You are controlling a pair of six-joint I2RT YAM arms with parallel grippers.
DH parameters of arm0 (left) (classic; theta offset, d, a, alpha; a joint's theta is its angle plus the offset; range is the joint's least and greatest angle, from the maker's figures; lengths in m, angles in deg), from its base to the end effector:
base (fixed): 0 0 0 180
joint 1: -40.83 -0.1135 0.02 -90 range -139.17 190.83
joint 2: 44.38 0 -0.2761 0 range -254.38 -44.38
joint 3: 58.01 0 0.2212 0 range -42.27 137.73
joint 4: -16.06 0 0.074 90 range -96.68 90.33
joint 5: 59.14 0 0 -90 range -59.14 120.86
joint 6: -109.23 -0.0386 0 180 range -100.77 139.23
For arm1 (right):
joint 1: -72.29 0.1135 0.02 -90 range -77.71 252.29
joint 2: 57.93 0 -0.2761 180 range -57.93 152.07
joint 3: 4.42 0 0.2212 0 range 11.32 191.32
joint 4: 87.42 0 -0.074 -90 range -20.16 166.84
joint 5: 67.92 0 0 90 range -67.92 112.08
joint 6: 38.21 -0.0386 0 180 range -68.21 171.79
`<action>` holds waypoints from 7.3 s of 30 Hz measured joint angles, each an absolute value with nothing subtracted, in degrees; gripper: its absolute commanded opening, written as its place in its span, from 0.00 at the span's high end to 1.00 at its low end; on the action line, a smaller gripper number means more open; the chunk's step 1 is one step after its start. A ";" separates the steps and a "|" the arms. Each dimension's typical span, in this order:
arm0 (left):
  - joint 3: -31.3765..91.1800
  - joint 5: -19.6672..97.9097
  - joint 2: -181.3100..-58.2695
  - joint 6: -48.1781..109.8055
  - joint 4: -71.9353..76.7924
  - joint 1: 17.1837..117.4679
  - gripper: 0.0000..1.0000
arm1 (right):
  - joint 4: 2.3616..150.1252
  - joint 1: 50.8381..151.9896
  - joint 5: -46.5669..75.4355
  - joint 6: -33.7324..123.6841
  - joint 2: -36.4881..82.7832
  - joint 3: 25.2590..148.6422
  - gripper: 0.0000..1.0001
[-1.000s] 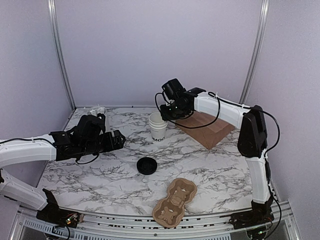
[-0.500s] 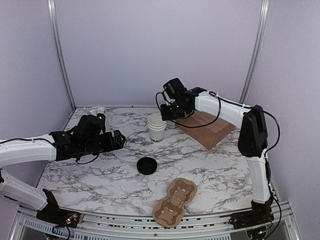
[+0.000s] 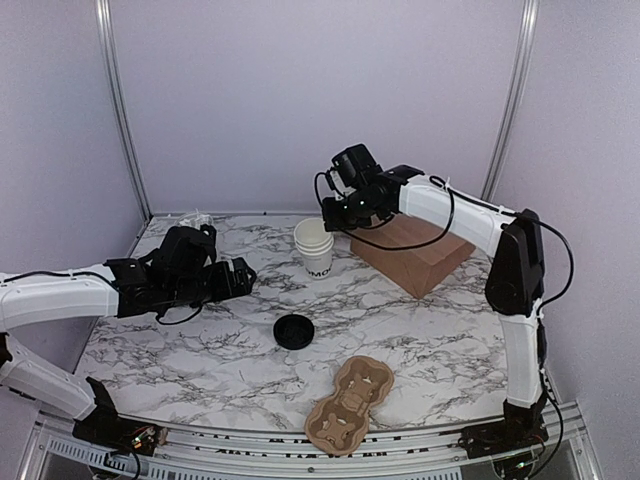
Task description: Pack the takeout coffee
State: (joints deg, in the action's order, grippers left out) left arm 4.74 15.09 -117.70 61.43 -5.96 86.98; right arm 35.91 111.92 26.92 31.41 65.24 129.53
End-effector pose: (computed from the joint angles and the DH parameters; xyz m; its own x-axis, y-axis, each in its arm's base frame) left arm 0.1820 -0.1744 0.2775 -0.6361 -0.2710 -0.7225 0.1460 0.8771 -0.4575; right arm 0.3615 0.2951 0.3052 -0.7240 -0.1490 -0.6736 -0.3608 0.9140 0.1856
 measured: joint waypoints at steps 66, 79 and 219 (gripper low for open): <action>7.60 22.85 -136.17 72.62 10.65 82.43 0.01 | 48.96 114.96 10.57 23.89 58.23 114.60 1.00; 7.58 20.51 -131.78 69.89 6.96 82.41 0.01 | 47.89 114.81 11.29 24.37 58.07 116.57 1.00; 24.54 15.68 -148.39 61.63 -20.65 96.86 0.69 | 52.33 112.49 26.28 25.66 22.71 73.64 0.63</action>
